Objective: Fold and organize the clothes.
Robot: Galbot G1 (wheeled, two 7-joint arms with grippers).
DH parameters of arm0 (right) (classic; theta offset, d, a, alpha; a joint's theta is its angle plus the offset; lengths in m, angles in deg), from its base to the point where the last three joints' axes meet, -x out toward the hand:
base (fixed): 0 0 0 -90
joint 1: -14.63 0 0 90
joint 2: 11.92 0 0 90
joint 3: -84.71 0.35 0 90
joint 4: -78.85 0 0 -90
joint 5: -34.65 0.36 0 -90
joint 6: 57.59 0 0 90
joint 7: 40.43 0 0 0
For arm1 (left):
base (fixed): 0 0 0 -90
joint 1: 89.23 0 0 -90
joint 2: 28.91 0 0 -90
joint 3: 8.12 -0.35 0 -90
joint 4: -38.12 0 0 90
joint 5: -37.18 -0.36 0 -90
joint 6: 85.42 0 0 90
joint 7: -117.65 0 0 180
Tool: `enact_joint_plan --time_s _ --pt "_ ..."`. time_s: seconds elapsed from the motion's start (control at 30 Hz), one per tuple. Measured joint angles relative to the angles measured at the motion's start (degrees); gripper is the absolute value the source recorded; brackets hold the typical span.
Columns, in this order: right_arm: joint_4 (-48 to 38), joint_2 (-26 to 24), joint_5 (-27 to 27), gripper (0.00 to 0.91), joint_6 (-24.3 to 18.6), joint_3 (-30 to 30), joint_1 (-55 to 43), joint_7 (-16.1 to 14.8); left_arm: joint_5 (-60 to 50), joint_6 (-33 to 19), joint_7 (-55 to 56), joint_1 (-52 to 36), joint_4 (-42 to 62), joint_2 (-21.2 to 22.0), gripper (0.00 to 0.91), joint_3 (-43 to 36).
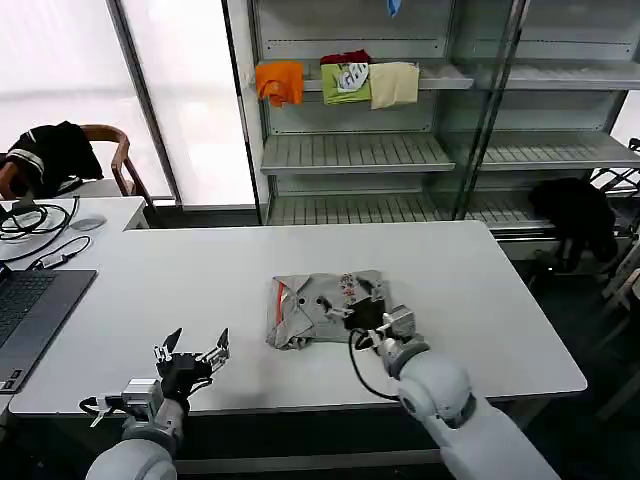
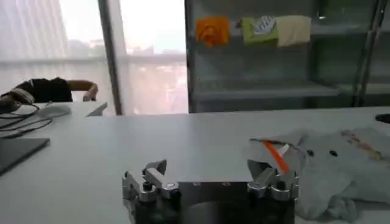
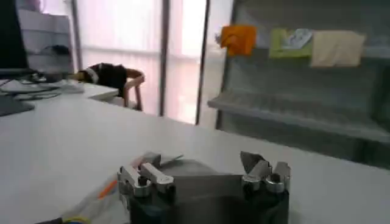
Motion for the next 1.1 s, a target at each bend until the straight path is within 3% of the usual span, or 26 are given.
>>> enact_joint_plan --time_s 0.5,1.1 --pt "3.14 -1.55 -0.92 0.907 -3.24 17.01 10.04 7.74 -3.12 -4.34 0.41 -3.63 2.37 3.48 0.907 -1.32" --pt "5.92 -0.46 -0.80 0.907 -4.07 25.11 16.81 10.34 -3.08 -6.27 0.24 -5.19 4.89 3.26 0.907 -1.83"
